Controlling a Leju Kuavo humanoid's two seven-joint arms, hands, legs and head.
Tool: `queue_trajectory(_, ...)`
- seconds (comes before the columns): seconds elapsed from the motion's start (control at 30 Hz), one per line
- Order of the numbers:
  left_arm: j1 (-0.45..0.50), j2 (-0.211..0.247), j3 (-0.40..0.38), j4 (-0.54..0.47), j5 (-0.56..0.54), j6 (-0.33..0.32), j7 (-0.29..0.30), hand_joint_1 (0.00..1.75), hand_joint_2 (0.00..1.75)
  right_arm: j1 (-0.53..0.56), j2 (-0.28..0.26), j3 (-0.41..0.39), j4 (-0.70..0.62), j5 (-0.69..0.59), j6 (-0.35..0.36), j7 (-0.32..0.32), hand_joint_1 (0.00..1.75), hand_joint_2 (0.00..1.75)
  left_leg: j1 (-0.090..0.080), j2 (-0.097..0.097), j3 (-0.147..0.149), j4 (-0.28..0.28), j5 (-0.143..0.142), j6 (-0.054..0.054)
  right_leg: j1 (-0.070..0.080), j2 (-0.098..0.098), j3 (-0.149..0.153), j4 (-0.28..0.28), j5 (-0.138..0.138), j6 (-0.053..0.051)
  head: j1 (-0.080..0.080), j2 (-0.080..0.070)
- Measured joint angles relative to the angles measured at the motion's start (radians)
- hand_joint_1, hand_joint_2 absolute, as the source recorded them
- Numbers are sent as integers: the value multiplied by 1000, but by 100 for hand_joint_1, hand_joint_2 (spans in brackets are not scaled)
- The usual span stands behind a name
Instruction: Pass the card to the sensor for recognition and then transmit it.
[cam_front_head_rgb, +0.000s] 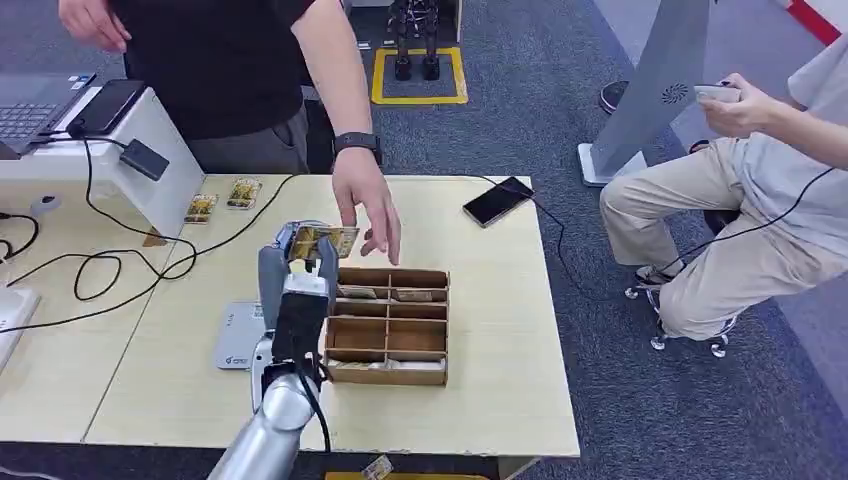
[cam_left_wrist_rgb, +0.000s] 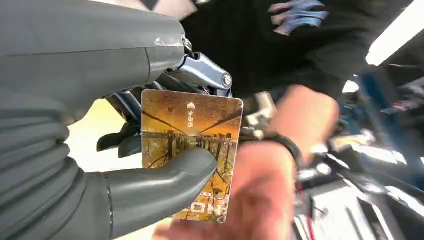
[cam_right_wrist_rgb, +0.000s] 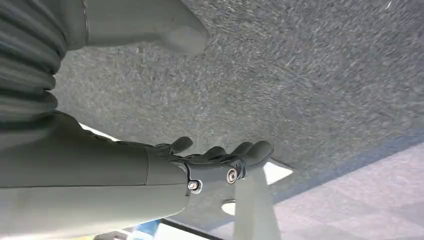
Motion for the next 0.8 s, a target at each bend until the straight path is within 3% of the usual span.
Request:
queue_trajectory(0.23, -198, 12, 128, 242, 40, 46, 54, 175, 175, -15, 0, 0, 18, 42, 0, -19, 0, 175, 0, 0, 0, 0, 2, 1, 0, 0, 0, 0, 2, 0, 0, 0)
queue_trajectory(0.33, -267, 18, 173, 338, 1, 57, 72, 175, 175, -18, -1, 0, 35, 38, 0, -48, 0, 175, 0, 0, -1, 0, 3, 1, 0, 0, 0, 0, 2, 0, 0, 0)
queue_trajectory(0.37, -286, 20, 186, 364, -15, 58, 82, 166, 175, -19, -1, 0, 40, 39, 0, -52, 0, 175, 0, 0, -1, 0, 3, 1, 0, 0, 0, 0, 2, 0, 0, 0)
queue_trajectory(0.4, -303, 22, 195, 386, -31, 59, 93, 5, 175, -20, -1, 0, 43, 42, 0, -51, 0, 175, 0, 0, -1, 0, 3, 1, 0, 0, 0, 1, 2, 0, 0, 0)
queue_trajectory(0.53, -337, 29, 214, 451, -53, 60, 104, 0, 175, -25, -1, 0, 51, 48, 0, -50, 0, 175, 0, 0, -1, 0, 3, 1, 0, 0, 0, 1, 2, 0, 0, 0)
queue_trajectory(0.8, -338, 31, 256, 475, -55, 61, 82, 0, 175, -28, -1, 0, 58, 41, 0, -50, 0, 175, 0, 0, -1, 0, 3, 1, 0, 0, -1, 1, 2, 0, 0, 0)
